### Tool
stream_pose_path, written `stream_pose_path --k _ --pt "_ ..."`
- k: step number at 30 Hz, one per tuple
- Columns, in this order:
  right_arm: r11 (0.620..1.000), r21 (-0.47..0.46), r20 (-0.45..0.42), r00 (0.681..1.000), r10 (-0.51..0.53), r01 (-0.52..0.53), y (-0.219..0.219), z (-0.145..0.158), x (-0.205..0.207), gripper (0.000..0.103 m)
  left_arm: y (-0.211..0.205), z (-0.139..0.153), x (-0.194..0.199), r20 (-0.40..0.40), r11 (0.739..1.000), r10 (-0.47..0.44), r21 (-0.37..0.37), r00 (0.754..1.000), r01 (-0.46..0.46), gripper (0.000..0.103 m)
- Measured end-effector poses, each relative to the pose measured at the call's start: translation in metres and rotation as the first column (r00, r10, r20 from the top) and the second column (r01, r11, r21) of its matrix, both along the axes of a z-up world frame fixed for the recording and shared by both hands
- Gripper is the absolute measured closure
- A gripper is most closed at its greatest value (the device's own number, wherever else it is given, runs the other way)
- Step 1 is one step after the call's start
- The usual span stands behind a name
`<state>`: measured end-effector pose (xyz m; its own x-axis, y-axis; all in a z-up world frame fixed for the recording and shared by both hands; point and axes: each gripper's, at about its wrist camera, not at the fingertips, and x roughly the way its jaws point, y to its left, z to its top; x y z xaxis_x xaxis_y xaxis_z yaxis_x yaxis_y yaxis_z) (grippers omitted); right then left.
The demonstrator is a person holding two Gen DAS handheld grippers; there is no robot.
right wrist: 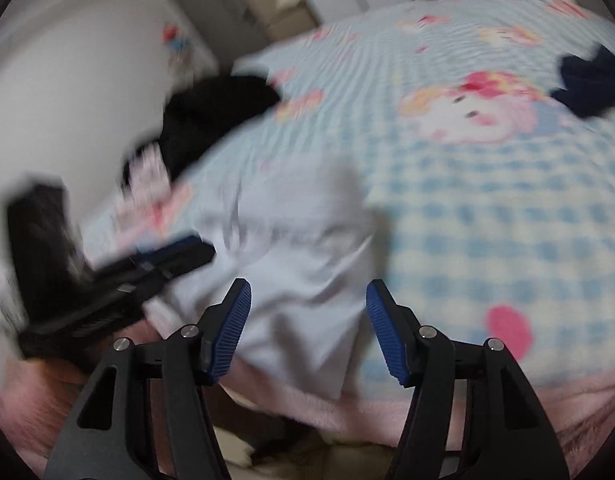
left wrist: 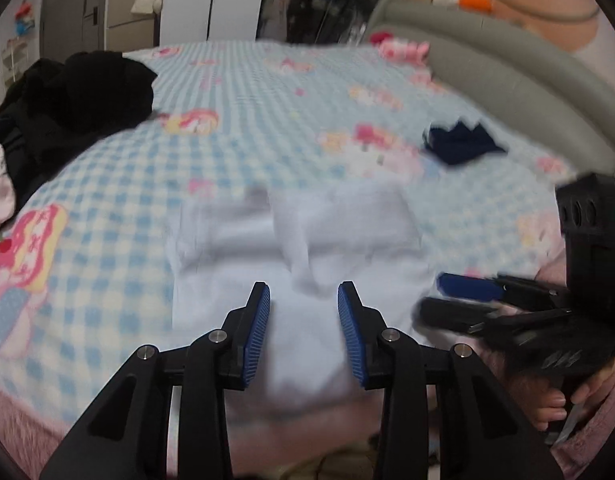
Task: Fold clothes
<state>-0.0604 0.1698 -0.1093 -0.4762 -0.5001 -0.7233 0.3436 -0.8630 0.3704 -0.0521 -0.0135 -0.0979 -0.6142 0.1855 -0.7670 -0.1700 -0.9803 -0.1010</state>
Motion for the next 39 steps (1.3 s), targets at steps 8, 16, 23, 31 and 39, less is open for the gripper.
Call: stream_pose_path --k 8,16,23,31,39 --pt "0.986 0.163 0.028 0.999 -0.022 0.017 0.006 -0.016 0.015 0.034 -0.043 -0.014 0.002 0.084 0.991 0.127 0.035 0.988 -0.131 0.095" --pt "0.995 0.091 -0.046 0.998 -0.042 0.046 0.020 0.003 0.023 0.035 -0.071 -0.004 0.021 0.035 0.967 0.207 0.142 0.978 -0.210 0.062" --pt "0.986 0.108 0.007 0.991 -0.132 0.131 0.032 -0.010 0.015 0.036 -0.080 -0.012 0.015 0.060 0.957 0.285 0.030 0.957 -0.287 0.055" --pt "0.986 0.002 -0.095 0.982 -0.164 0.165 0.040 0.038 -0.023 0.035 -0.069 0.021 -0.028 -0.058 0.975 0.190 0.127 0.980 -0.182 0.059" --pt "0.999 0.023 -0.069 0.997 -0.038 0.039 0.017 0.039 -0.076 0.035 -0.030 -0.001 -0.077 0.014 0.996 0.084 0.019 0.996 -0.085 0.061"
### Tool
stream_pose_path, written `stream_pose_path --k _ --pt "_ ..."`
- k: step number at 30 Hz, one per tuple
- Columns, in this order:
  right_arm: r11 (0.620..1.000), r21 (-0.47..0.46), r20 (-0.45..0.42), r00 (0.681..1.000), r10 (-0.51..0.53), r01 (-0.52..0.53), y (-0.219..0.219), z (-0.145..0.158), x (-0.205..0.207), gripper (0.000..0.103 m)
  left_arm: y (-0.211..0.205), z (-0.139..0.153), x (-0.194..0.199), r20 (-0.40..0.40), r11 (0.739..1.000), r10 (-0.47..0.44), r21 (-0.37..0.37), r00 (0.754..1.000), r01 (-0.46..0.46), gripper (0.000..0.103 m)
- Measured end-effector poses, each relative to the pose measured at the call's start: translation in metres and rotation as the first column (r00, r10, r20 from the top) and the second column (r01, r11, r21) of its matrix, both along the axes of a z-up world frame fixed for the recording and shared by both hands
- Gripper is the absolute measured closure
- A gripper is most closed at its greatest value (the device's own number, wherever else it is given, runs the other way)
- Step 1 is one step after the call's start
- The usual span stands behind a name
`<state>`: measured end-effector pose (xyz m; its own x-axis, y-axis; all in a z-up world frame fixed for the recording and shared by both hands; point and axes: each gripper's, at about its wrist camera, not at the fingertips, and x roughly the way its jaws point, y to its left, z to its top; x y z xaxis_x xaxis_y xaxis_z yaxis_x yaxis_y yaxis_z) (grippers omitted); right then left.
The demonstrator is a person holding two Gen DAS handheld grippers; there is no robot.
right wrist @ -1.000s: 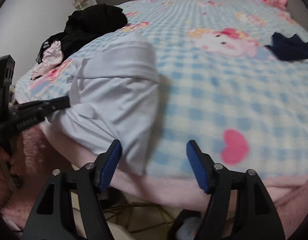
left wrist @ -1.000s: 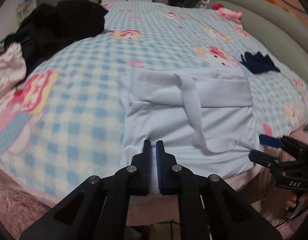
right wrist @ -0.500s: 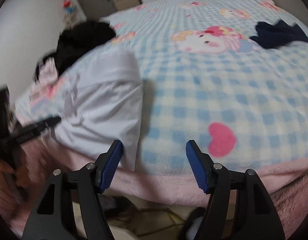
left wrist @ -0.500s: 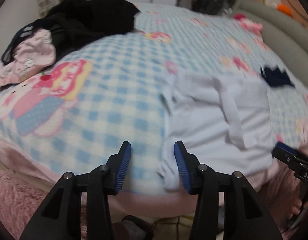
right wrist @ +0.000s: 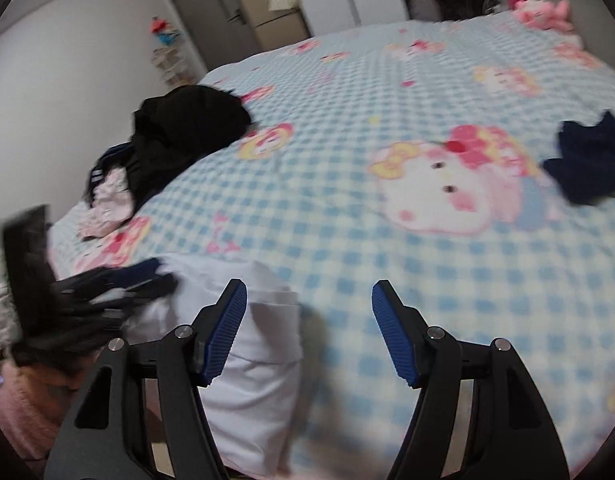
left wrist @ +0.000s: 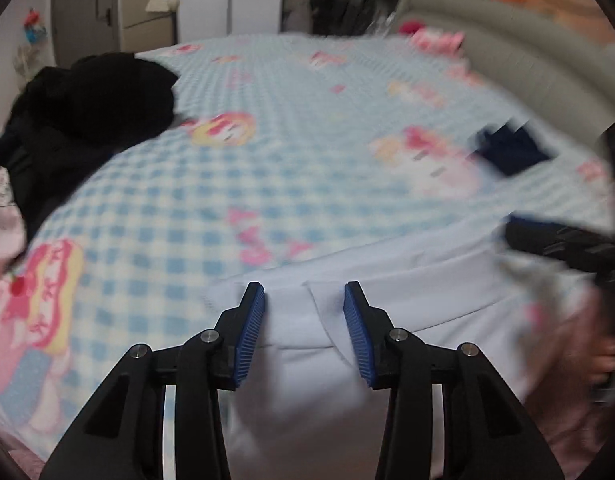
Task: Fold clothes
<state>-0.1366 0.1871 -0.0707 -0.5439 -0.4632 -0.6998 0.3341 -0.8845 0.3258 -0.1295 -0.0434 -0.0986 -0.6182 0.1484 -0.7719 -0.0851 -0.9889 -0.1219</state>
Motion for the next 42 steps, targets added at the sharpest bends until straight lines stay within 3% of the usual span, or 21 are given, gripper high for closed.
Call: stream_pose_path --k 2,5,8,11,13,16,19,21,24,26,27,30,32,35,39,42 --pt "0.999 -0.013 0.007 0.999 0.033 -0.033 -0.007 -0.005 -0.002 0.036 -0.011 -0.012 -0.009 0.044 0.998 0.039 0.045 0.998 -0.041 0.061" --pt "1.000 0.029 0.018 1.000 -0.004 0.003 -0.018 -0.024 -0.014 0.037 -0.023 -0.021 -0.017 0.080 0.991 0.062 0.113 0.995 -0.071 0.061" --pt "0.997 0.001 0.083 0.994 -0.075 0.075 -0.015 -0.047 -0.031 0.037 -0.027 -0.031 -0.017 0.100 0.987 0.068 0.139 0.993 -0.082 0.061" --pt "0.992 0.086 0.083 0.991 -0.100 0.093 -0.024 -0.071 -0.030 0.038 -0.029 -0.037 -0.016 0.109 0.984 0.062 0.161 0.992 -0.080 0.060" --pt "0.994 0.042 0.088 0.990 -0.108 0.104 -0.016 -0.066 -0.027 0.038 -0.027 -0.037 -0.016 0.106 0.986 0.058 0.153 0.993 -0.073 0.060" --pt "0.992 -0.023 0.096 0.988 -0.118 0.121 -0.004 -0.057 -0.023 0.038 -0.027 -0.033 -0.011 0.075 0.985 0.059 0.155 0.995 -0.071 0.060" --pt "0.986 -0.088 0.100 0.986 -0.130 0.139 0.008 -0.048 -0.019 0.041 -0.034 -0.029 -0.007 0.059 0.975 0.078 0.203 0.995 -0.088 0.060" --pt "0.981 -0.112 0.067 0.986 -0.152 0.159 0.013 -0.033 -0.010 0.041 -0.035 -0.024 -0.003 0.043 0.972 0.084 0.219 0.996 -0.091 0.060" --pt "0.990 -0.035 0.032 0.990 -0.135 0.136 0.006 -0.026 0.008 0.041 -0.031 -0.008 0.010 -0.010 0.974 0.091 0.208 0.996 -0.087 0.062" --pt "0.992 0.018 0.010 0.992 -0.124 0.124 0.001 -0.022 0.020 0.041 -0.025 0.012 0.030 -0.085 0.978 0.066 0.206 0.994 -0.047 0.061" --pt "0.990 0.050 0.007 0.992 -0.129 0.129 0.000 -0.028 0.023 0.041 -0.019 0.018 0.038 -0.106 0.984 0.050 0.173 0.993 -0.031 0.060" --pt "0.987 0.090 0.067 0.988 -0.139 0.132 0.003 -0.047 0.022 0.042 -0.007 -0.001 0.036 -0.002 0.999 0.046 0.004 0.999 -0.046 0.060" --pt "0.983 0.112 0.095 0.984 -0.153 0.142 0.005 -0.056 0.019 0.040 -0.023 -0.021 0.029 0.100 0.993 0.099 0.056 0.990 -0.105 0.057" --pt "0.986 0.009 0.072 0.983 -0.169 0.168 0.016 -0.042 0.025 0.040 -0.040 -0.022 0.029 0.132 0.981 0.109 0.147 0.985 -0.128 0.057" --pt "0.978 -0.078 0.003 0.981 -0.192 0.192 0.024 -0.023 0.025 0.039 -0.040 -0.032 0.031 0.154 0.986 0.101 0.119 0.983 -0.120 0.055" --pt "0.980 -0.126 0.052 0.988 -0.146 0.151 0.013 -0.029 0.013 0.038 -0.040 -0.034 0.029 0.155 0.986 0.101 0.119 0.983 -0.120 0.054"
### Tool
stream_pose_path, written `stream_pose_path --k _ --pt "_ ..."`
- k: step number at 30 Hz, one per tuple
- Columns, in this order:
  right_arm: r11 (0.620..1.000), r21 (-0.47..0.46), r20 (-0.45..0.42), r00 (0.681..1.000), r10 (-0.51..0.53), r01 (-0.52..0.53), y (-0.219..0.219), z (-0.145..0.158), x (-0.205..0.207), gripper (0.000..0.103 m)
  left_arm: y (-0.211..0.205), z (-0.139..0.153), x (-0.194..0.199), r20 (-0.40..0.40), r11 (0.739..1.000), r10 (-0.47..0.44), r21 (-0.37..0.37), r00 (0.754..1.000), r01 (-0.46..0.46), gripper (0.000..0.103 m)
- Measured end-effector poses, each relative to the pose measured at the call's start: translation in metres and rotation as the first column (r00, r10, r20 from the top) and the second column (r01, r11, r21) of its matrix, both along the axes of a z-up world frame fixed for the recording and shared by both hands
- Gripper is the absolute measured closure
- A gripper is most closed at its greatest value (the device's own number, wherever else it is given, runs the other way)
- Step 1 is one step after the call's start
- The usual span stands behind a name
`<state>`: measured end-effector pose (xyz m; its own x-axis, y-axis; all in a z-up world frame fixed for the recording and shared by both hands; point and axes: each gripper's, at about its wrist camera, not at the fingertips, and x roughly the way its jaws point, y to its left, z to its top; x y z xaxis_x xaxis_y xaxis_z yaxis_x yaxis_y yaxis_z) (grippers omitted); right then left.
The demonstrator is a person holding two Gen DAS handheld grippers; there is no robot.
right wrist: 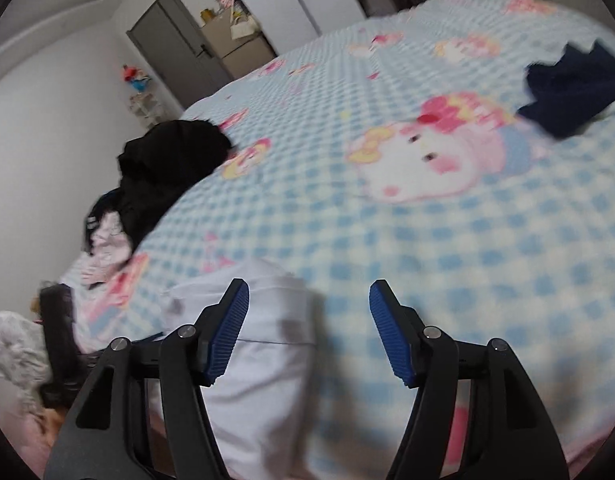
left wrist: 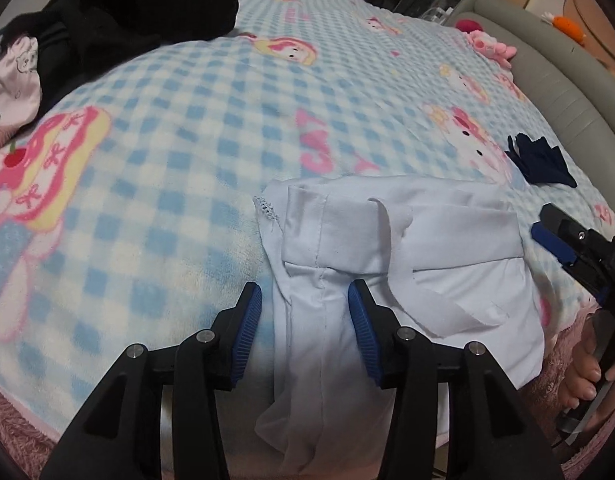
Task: Fold clothes
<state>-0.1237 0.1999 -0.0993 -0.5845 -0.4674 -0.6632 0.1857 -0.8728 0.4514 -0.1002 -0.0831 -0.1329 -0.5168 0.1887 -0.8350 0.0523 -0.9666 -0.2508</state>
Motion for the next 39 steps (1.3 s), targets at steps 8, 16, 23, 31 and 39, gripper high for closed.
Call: stream_pose_path --k 8,16,23,31,39 --pt "0.965 0.261 0.043 0.999 0.015 -0.026 -0.021 -0.024 0.022 0.034 0.003 0.001 -0.003 -0.006 1.000 0.002 0.011 1.000 -0.002 0.051" --pt "0.978 0.198 -0.072 0.995 0.075 -0.059 -0.024 0.010 0.064 0.034 0.038 0.060 0.045 -0.305 0.988 -0.091 -0.147 0.948 0.048 0.052" --pt "0.964 0.247 0.033 0.995 0.097 -0.102 -0.040 -0.014 0.059 0.036 0.018 0.015 0.017 -0.080 0.983 0.027 -0.176 0.996 -0.041 0.045" --pt "0.994 0.109 -0.024 1.000 -0.003 0.005 -0.005 0.000 0.055 0.035 -0.026 0.009 0.027 -0.038 0.965 0.089 0.251 0.995 -0.076 0.047" --pt "0.993 0.096 0.076 0.995 0.068 -0.075 -0.032 -0.028 0.044 0.030 -0.015 0.037 0.039 -0.209 0.993 0.093 0.090 0.973 -0.075 0.049"
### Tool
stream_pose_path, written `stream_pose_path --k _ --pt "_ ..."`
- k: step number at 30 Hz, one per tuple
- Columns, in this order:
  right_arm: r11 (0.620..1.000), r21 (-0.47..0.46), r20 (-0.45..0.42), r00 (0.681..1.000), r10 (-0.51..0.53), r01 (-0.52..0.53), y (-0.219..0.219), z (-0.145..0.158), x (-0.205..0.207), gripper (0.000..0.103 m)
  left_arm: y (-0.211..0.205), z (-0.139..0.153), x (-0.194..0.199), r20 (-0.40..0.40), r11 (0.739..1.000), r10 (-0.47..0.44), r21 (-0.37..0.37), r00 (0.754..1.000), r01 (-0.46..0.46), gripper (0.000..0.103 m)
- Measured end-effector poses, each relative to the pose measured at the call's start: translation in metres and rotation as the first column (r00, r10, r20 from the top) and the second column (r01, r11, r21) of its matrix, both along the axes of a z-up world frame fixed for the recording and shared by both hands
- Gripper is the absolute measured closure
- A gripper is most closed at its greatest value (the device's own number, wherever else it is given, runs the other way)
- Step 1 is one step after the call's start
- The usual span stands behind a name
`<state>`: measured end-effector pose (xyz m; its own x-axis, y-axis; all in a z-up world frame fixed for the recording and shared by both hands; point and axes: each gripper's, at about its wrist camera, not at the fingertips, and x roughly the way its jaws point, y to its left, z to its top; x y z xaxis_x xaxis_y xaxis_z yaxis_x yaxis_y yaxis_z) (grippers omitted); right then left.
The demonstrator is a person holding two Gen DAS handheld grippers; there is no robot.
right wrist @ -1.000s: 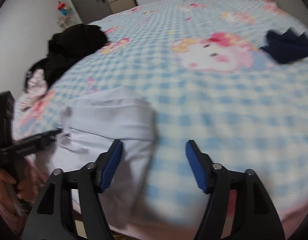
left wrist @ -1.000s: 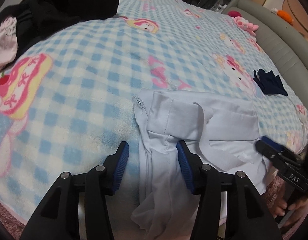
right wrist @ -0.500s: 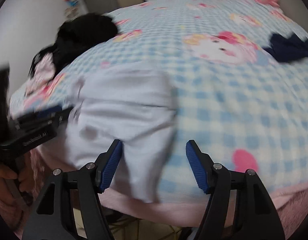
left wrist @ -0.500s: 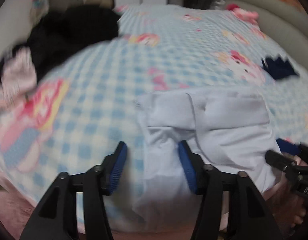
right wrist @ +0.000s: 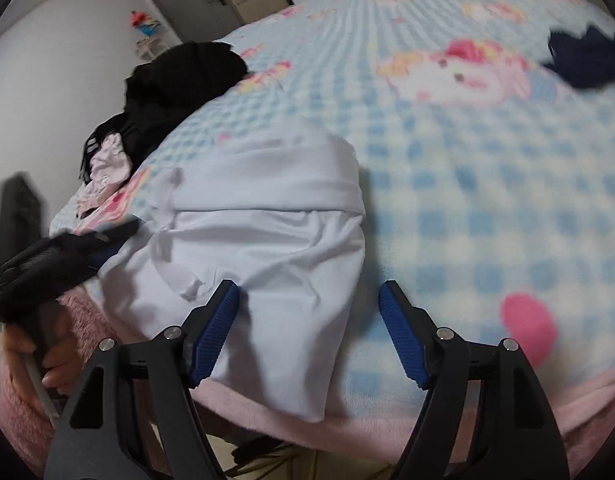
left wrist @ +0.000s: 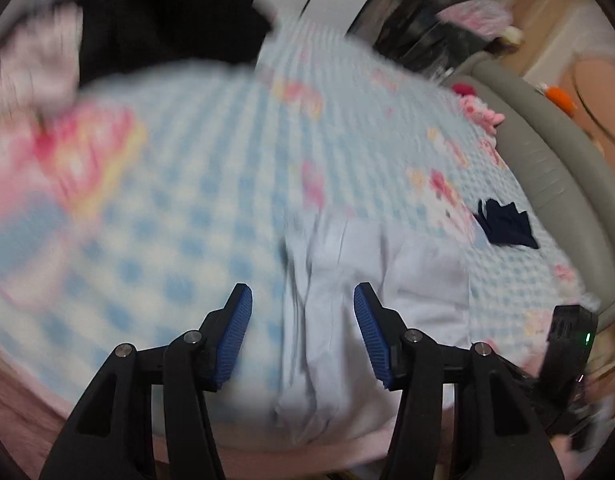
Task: Fold clothes
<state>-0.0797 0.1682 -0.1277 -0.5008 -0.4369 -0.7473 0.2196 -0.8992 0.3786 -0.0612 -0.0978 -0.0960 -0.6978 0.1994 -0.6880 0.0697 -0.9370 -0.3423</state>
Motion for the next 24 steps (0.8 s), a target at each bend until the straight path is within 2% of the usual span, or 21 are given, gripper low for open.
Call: stream_pose_path --k 1,2,3,4,6,7,11,12,13,14,16,18,20,23,24 --pt "1.000 -0.002 -0.020 1.000 -0.016 0.016 0.002 0.004 0.001 0.032 0.004 0.003 0.001 0.005 0.998 0.003 -0.063 1.000 -0.002 0.049" --pt "0.999 -0.004 -0.039 0.999 -0.032 0.032 0.005 0.009 0.001 0.034 0.005 0.000 -0.001 0.036 0.996 0.009 -0.089 0.999 -0.006 0.049" --pt "0.999 -0.006 -0.058 0.997 -0.048 0.048 0.007 0.013 0.002 0.034 0.000 -0.010 -0.002 0.082 0.999 0.009 -0.031 0.997 -0.007 0.049" --pt "0.998 -0.007 -0.074 0.995 -0.060 0.060 0.009 0.016 0.002 0.034 -0.009 -0.022 -0.003 0.134 0.998 0.002 0.067 0.991 -0.011 0.049" --pt "0.999 0.012 -0.068 0.997 -0.048 0.049 0.003 0.016 0.002 0.034 -0.025 -0.038 -0.002 0.181 0.969 -0.002 0.245 0.983 -0.043 0.049" --pt "0.999 0.022 -0.065 0.997 -0.042 0.044 0.000 0.015 0.002 0.033 -0.029 -0.041 -0.003 0.183 0.954 -0.012 0.296 0.983 -0.044 0.049" --pt "0.998 0.060 -0.052 0.998 -0.018 0.022 -0.011 0.014 0.003 0.036 -0.033 -0.048 -0.007 0.186 0.929 -0.068 0.369 0.980 -0.006 0.047" --pt "0.997 0.070 -0.049 0.999 -0.013 0.016 -0.013 0.014 0.003 0.037 -0.033 -0.051 -0.006 0.190 0.919 -0.081 0.393 0.979 0.000 0.049" --pt "0.997 0.079 -0.045 0.999 -0.007 0.010 -0.016 0.014 0.003 0.044 -0.032 -0.052 -0.006 0.186 0.912 -0.097 0.410 0.978 0.013 0.049" --pt "0.996 0.089 -0.042 0.999 -0.001 0.005 -0.019 0.013 0.003 0.050 -0.029 -0.051 -0.006 0.180 0.908 -0.114 0.419 0.977 0.029 0.049" --pt "0.992 0.124 -0.031 0.999 -0.011 0.015 -0.018 0.008 0.002 0.056 -0.025 -0.051 -0.005 0.170 0.898 -0.149 0.436 0.974 0.062 0.049" --pt "0.985 0.167 -0.018 0.999 -0.035 0.037 -0.012 0.001 0.000 0.057 -0.018 -0.057 -0.008 0.206 0.914 -0.142 0.402 0.968 0.048 0.049" --pt "0.987 0.157 -0.010 0.999 -0.045 0.046 -0.007 0.002 -0.002 0.059 -0.010 -0.061 -0.010 0.233 0.931 -0.127 0.364 0.964 0.035 0.058" --pt "0.991 0.124 -0.019 0.999 -0.048 0.050 0.000 0.005 0.000 0.058 0.003 -0.048 -0.014 0.193 0.938 -0.131 0.341 0.972 0.058 0.075" --pt "0.993 0.106 -0.023 0.999 -0.049 0.051 0.003 0.006 0.002 0.058 0.006 -0.040 -0.015 0.180 0.945 -0.132 0.320 0.975 0.069 0.077"
